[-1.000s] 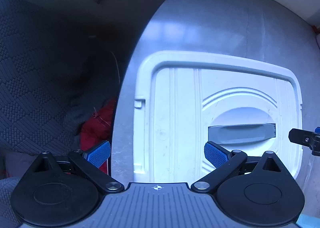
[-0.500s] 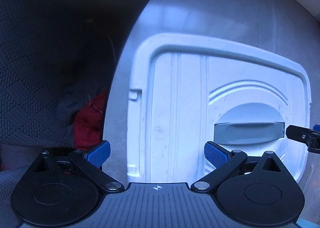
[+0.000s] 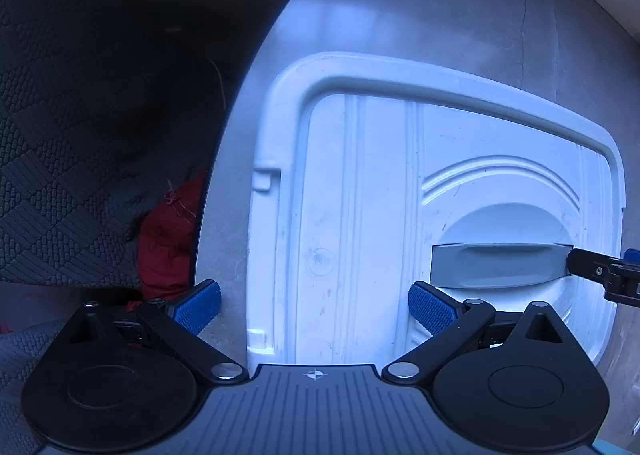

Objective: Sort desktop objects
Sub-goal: 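Lower both grippers over opposite edges of the white lid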

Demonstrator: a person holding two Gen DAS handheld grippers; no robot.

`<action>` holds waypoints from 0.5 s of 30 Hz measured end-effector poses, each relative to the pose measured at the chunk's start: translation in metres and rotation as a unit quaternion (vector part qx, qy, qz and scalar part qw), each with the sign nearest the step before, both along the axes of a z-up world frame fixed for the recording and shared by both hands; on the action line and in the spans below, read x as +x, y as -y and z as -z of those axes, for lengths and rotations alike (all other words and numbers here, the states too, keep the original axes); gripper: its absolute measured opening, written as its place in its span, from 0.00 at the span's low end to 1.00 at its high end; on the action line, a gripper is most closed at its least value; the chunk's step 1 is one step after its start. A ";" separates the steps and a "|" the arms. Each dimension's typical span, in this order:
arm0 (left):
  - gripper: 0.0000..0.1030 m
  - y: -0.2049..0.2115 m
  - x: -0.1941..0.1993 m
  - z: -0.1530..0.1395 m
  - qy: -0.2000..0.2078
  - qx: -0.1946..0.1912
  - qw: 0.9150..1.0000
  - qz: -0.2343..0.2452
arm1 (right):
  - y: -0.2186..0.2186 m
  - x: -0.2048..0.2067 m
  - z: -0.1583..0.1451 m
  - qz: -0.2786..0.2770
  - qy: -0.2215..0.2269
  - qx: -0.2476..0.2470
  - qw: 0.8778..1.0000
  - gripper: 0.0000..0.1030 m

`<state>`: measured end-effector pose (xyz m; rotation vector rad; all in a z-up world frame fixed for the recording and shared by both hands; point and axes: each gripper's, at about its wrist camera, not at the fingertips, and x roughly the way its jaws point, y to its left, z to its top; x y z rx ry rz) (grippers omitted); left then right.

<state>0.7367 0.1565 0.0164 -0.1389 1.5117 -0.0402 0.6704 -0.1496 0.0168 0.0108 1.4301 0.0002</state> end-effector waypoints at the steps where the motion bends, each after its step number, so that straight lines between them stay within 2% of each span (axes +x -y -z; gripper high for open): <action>1: 0.99 0.001 -0.001 0.000 -0.001 -0.001 1.000 0.002 | 0.001 -0.001 0.000 -0.001 0.000 -0.003 1.000 1.00; 15: 0.99 0.003 -0.004 0.003 -0.005 -0.011 1.000 0.000 | 0.009 -0.008 0.008 0.011 -0.029 0.042 0.999 1.00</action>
